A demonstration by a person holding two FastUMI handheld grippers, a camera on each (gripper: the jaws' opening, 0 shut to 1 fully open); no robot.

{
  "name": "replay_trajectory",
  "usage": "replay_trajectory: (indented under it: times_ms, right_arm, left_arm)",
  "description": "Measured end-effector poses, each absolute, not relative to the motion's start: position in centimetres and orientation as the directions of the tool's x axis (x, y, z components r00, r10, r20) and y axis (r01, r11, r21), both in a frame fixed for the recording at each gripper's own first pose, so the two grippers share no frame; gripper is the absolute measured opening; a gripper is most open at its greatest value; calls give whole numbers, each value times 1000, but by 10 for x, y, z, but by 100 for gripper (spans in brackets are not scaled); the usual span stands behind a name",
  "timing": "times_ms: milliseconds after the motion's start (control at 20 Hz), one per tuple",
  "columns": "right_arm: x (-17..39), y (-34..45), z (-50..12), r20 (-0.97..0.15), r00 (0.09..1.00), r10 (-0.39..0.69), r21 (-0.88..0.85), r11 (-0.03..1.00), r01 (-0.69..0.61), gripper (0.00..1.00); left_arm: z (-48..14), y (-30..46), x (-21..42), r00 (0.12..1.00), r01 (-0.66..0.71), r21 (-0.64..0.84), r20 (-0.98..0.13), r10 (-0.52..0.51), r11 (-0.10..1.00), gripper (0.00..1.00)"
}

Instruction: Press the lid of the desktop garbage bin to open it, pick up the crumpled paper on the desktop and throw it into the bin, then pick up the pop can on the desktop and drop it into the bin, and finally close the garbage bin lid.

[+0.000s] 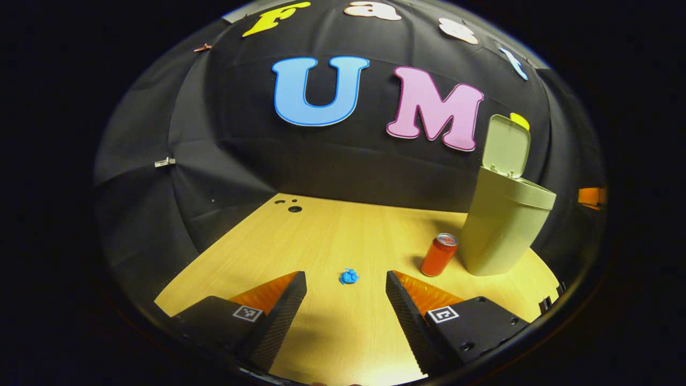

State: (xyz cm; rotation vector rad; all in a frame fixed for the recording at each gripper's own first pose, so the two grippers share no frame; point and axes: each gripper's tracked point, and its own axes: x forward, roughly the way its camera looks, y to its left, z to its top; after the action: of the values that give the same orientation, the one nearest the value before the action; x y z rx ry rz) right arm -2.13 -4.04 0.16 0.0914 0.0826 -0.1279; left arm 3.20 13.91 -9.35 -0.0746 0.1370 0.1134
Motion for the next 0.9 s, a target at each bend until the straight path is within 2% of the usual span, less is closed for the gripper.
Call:
replay_trajectory:
  times_ms: [200, 300, 400, 500, 550, 600, 900]
  right_arm:
    - [-38, -42, -14, -129, 983, -130, 87, 986, 142, 7]
    - [-45, -40, -25, -160, 980, -115, 98, 986, 131, 15]
    - [-52, -39, -33, -181, 977, -111, 102, 986, 130, 43]
    - [-59, -43, -41, -207, 970, -129, 110, 982, 154, 84]
    - [-63, -41, -46, -220, 967, -129, 116, 981, 157, 100]
    - [-66, -39, -49, -236, 963, -130, 114, 980, 160, 98]
    - [-77, -29, -76, -317, 940, -127, 60, 986, 154, 99]
  left_arm:
    - [-111, 155, 62, 978, -127, -55, -173, 116, 990, 96]
    - [-122, 157, 76, 973, -123, -58, -202, 109, 991, 96]
    - [-137, 155, 93, 968, -109, -72, -234, 90, 991, 96]
    - [-155, 151, 108, 957, -100, -113, -284, 65, 989, 96]
    - [-163, 150, 118, 950, -103, -135, -306, 57, 986, 96]
    - [-170, 149, 128, 945, -111, -150, -323, 57, 982, 99]
    - [-193, 155, 178, 929, -134, -122, -361, 82, 984, 96]
